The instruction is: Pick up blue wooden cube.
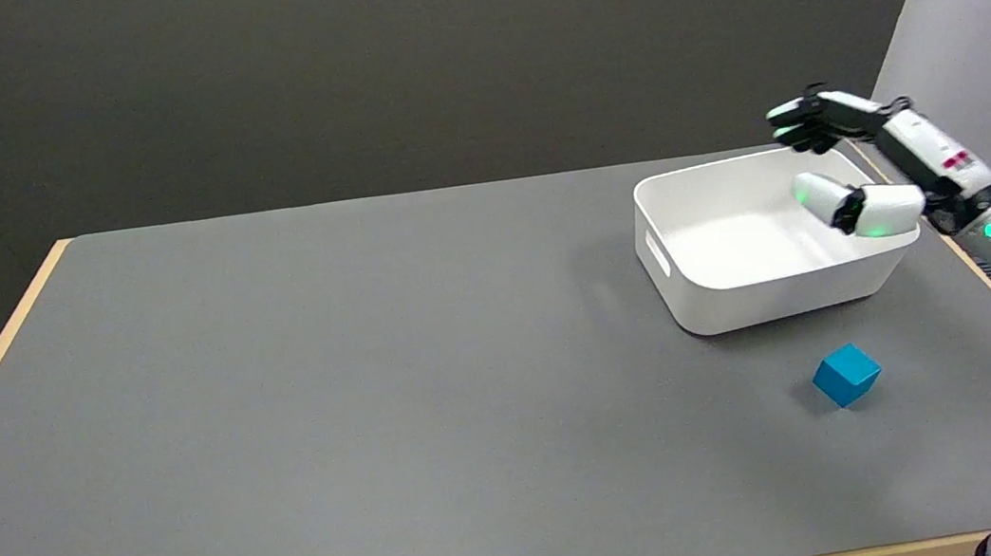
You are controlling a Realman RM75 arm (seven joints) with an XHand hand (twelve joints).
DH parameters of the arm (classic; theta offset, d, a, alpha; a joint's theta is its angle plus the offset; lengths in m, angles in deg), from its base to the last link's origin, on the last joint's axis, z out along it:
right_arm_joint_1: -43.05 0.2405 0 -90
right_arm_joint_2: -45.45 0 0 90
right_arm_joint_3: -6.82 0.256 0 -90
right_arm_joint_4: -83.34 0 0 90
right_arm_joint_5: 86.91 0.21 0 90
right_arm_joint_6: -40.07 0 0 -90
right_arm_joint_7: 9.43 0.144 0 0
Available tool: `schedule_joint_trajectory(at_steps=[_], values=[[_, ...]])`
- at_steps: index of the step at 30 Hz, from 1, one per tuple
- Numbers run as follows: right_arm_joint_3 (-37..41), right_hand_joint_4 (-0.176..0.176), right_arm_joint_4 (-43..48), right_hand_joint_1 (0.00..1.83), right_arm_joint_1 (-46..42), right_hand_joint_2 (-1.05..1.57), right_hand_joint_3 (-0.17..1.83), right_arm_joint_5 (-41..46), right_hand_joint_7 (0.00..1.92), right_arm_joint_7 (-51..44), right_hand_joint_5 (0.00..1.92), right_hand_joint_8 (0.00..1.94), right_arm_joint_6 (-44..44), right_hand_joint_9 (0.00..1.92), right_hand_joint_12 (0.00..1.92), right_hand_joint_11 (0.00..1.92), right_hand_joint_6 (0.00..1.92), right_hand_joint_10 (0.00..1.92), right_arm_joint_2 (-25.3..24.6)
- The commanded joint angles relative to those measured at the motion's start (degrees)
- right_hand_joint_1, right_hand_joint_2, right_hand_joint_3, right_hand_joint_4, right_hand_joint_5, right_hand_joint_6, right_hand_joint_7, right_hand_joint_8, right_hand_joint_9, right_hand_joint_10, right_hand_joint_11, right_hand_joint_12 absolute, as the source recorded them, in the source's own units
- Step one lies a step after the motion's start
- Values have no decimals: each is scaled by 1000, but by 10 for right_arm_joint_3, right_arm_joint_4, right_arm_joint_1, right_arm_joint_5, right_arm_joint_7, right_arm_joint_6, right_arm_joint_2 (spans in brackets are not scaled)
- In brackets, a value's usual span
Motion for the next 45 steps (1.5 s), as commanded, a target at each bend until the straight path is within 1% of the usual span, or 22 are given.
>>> schedule_joint_trajectory(at_steps=[1,2,4,6,9,11,16,19,22,25,27,29,30,32,34,38,45], values=[[145,89,27,491,-49,605,887,6,539,21,353,601,-42,425,1453,276,671,965,17],[148,91,27,491,-54,591,911,6,539,40,358,618,-43,437,1469,282,684,961,23],[149,98,21,491,-69,609,876,6,568,69,370,649,-43,460,1489,309,718,1017,26],[151,100,5,492,-82,614,868,6,585,79,380,676,-43,473,1503,323,744,1040,18],[161,97,-44,499,-98,609,878,3,613,76,407,731,-48,523,1567,376,807,1110,-29],[168,91,-73,511,-103,597,898,-3,624,75,427,747,-60,544,1593,388,825,1107,-69],[163,86,-153,514,-104,610,873,-2,660,79,447,827,-91,578,1610,416,922,1192,-169],[157,87,-179,524,-111,614,868,-1,691,80,479,897,-93,626,1645,456,1016,1242,-206],[155,100,-198,564,-119,614,877,-3,758,79,545,1035,-92,692,1699,527,1196,1312,-250],[163,99,-211,619,-127,619,882,-7,789,76,575,1093,-94,724,1735,566,1264,1354,-290],[172,92,-222,642,-133,620,882,-7,796,75,581,1106,-94,733,1747,577,1277,1369,-324],[176,73,-224,664,-139,619,885,-17,798,75,579,1099,-81,736,1754,580,1260,1377,-343],[179,61,-217,676,-140,617,887,-28,800,77,577,1093,-61,737,1760,580,1248,1380,-343],[179,46,-214,639,-144,618,909,-44,815,78,590,1047,-57,745,1779,574,1192,1345,-343],[179,21,-212,648,-145,623,909,-56,814,74,588,1052,-68,747,1800,576,1183,1377,-343],[191,-3,-196,656,-134,626,908,-118,812,74,586,1054,-92,746,1806,577,1171,1386,-334],[205,-1,-147,657,-106,627,909,-210,802,75,568,1040,-99,731,1799,572,1123,1370,-308]])
